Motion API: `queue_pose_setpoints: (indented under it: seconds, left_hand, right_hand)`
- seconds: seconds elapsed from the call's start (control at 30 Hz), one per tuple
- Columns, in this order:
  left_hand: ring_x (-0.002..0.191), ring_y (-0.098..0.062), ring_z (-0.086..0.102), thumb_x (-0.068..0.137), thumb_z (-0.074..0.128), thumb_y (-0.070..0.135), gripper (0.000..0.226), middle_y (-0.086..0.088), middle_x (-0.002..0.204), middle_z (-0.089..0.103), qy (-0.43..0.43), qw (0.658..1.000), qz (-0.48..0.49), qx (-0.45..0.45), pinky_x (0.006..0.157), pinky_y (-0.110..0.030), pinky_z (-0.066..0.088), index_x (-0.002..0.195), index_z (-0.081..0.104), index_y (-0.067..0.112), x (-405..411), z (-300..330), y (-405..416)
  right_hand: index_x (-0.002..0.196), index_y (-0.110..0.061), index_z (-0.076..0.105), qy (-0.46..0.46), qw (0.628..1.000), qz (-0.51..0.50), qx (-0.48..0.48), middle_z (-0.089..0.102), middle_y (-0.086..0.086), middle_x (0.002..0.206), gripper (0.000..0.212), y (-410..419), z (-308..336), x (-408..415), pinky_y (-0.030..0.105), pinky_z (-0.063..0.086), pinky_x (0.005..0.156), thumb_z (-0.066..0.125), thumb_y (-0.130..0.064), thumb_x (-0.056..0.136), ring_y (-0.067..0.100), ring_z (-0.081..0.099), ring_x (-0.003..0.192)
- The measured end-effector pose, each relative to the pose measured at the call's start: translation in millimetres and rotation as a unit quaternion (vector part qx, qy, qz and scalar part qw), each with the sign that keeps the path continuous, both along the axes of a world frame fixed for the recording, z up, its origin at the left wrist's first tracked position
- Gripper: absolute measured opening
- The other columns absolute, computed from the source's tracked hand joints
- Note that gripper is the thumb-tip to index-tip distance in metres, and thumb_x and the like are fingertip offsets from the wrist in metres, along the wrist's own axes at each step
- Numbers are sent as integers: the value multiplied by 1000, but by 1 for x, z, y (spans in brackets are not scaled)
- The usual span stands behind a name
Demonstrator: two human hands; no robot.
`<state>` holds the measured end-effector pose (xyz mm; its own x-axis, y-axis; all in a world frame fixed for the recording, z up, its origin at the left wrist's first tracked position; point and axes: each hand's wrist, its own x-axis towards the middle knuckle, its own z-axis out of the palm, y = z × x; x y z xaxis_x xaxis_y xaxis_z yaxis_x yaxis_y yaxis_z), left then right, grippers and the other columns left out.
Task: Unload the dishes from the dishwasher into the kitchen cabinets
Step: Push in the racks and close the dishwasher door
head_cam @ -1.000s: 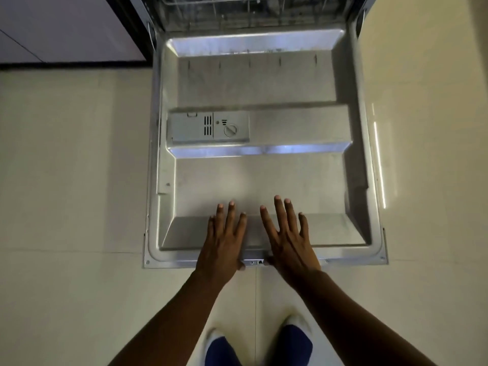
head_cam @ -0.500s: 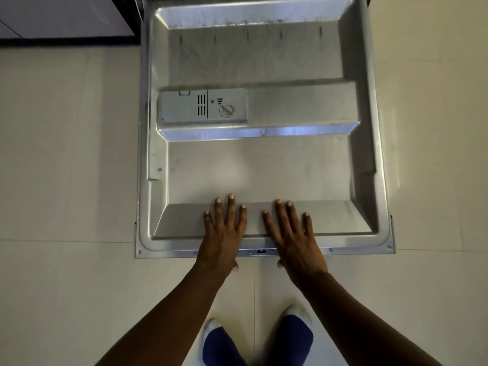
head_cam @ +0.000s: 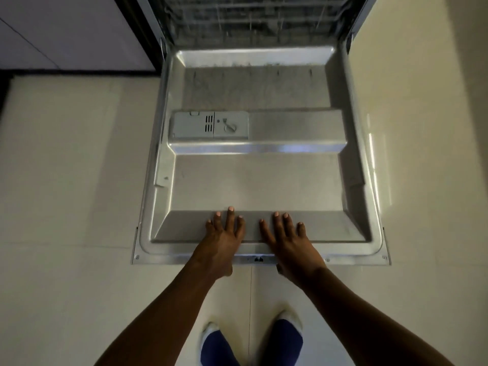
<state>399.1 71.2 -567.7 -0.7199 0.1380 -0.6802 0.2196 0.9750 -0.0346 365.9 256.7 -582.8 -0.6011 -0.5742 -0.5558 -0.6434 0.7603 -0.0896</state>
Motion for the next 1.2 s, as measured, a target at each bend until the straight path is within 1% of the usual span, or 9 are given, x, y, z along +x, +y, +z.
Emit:
queue_pose_setpoints:
  seconds: [0.13,0.33,0.47,0.53,0.6,0.7,0.8,0.9,1.2]
  left_hand:
    - [141,-48,12,70,76,38,118,-26,156,-3,-63,998,-13,13,114,-51,22,150,-4,6,-28,99,-6]
    - [98,-22,59,54,84,37,72,-3,114,59,-77,983,49,156,78,-27,48,117,53,20,-116,277,-54]
    - [115,-15,55,68,81,33,72,6,127,55,-14,956,119,267,92,-25,49,130,47,21,-168,378,-81]
    - [141,-11,24,66,77,53,105,9,153,23,110,960,79,246,112,-26,28,149,21,20,-171,409,-83]
    - [146,-16,10,56,72,69,121,2,158,9,241,953,-5,185,117,-29,12,151,15,20,-157,417,-75]
    - [126,-18,39,46,77,66,108,2,140,36,281,946,-73,147,104,-29,35,137,37,24,-132,404,-57]
    - [96,-17,56,41,88,43,93,3,119,49,309,939,-59,140,78,-28,52,122,46,23,-123,385,-42]
    - [83,-19,57,46,86,17,78,-2,108,54,374,917,-64,119,73,-31,53,114,47,17,-124,368,-39]
    - [75,-18,59,39,91,15,82,-1,93,61,393,911,-75,102,68,-30,55,110,51,16,-141,380,-42]
  right_hand:
    - [151,-10,-6,-44,997,64,16,4,33,153,109,0,98,-31,57,29,107,70,-36,78,49,17,139]
    - [143,-21,31,-69,988,138,16,57,9,131,94,-22,302,-142,40,44,95,74,-58,68,31,56,114]
    - [133,-35,45,3,996,73,-57,59,-2,129,77,-29,406,-204,33,41,90,73,-62,66,24,54,118]
    - [133,-29,46,121,979,33,-163,58,1,129,84,-26,434,-208,35,39,91,71,-67,62,27,54,117]
    - [129,-20,46,194,963,33,-182,55,7,126,100,-26,433,-193,42,38,93,69,-75,49,30,51,114]
    - [122,-15,52,218,963,73,-143,54,14,125,104,-30,413,-157,45,49,90,79,-68,36,32,54,111]
    - [114,-15,57,236,952,26,-192,48,10,126,68,-34,396,-147,34,52,87,85,-31,54,28,58,111]
    - [114,-7,62,299,928,25,-223,57,15,122,47,-38,380,-147,37,53,92,71,-11,68,33,59,114]
    - [109,-9,69,258,945,30,-198,66,9,114,79,-40,395,-165,30,55,85,95,-24,35,27,65,109]
